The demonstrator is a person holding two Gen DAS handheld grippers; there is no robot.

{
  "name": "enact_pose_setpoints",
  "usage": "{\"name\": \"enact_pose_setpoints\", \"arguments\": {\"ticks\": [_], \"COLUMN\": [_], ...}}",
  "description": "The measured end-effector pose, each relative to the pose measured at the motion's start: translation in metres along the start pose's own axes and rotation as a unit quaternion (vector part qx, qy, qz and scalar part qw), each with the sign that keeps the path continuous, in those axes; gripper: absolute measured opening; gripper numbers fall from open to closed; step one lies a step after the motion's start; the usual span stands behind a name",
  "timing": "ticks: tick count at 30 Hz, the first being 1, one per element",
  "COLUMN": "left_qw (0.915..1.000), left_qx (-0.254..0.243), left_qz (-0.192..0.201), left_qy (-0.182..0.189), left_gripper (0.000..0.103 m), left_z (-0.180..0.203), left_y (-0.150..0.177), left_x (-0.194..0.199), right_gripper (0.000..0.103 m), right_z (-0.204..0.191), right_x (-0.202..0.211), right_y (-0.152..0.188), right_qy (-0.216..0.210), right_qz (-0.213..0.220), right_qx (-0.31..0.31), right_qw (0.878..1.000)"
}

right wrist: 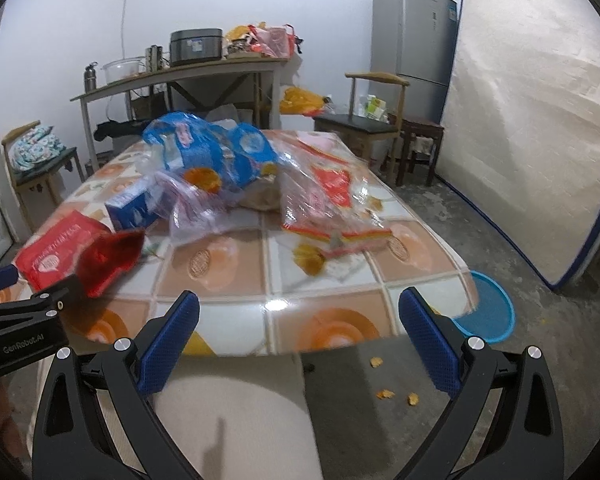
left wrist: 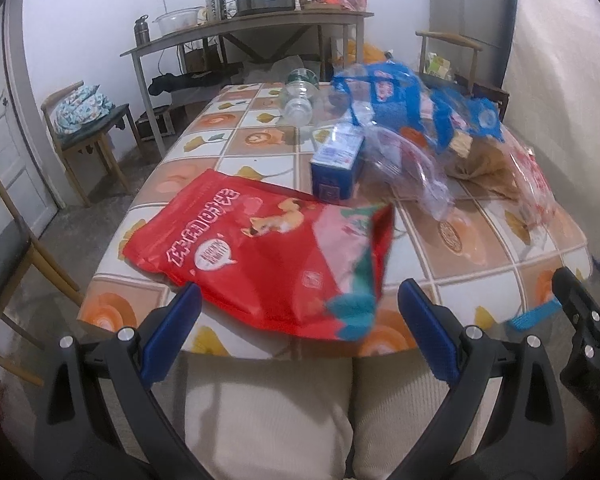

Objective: Collect trash
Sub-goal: 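Grasp the red snack bag with the left tool while the right tool reaches into the clutter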

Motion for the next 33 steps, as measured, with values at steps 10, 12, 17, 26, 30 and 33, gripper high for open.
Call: {"name": "enact_pose_setpoints", "arguments": {"ticks": [10,12,17,26,30,33], "left_qw": [0.981,0.9792,0.9703,0.9531,0.952,0.9503], "left_qx": [0.058,0.093,0.128,0.162,0.167,0.175], "left_qz": [0.013,-0.018,-0.035,-0.049,-0.05,-0.049], "left_qy": [0.184,0.179,0.203,0.251,0.252,0.253], "left_gripper": [0.095,0.095,0.095,0.093,0.077,0.069], "left_z": [-0.06,-0.073,-0.084,-0.093,-0.097,-0.102], "left_y": [0.004,0.009,0.015,0.011,0.009,0.008], "left_x": [-0.012,-0.024,-0.036,-0.043,-0.047,-0.05], "right_gripper": [0.097,0.097,0.097,0.093,0.084,0.073], "right_z": [-0.038,-0.045,-0.059,-0.078,-0.087,-0.094], "right_x": [-0.026,-0.033,-0.046,-0.092,-0.109,-0.119], "right_y": [-0.026,-0.03,-0.036,-0.046,-0.047,-0.042], "right_qy": [-0.075,-0.092,-0.134,-0.255,-0.281,-0.293], "right_qz": [0.024,0.022,0.019,-0.053,-0.089,-0.116], "right_qx": [0.011,0.012,0.01,-0.048,-0.066,-0.067], "right_qw": [0.997,0.995,0.991,0.964,0.953,0.947]}}
Point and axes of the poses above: each gripper's, at about its wrist camera, not at the fingertips, and x roughly against the way its jaws point, z to its right, y to its underside, the point moved 3 cm from there along -x, roughly the way its jaws point, and after that the axes turned 6 degrees about -x, right-handed, at the moved point
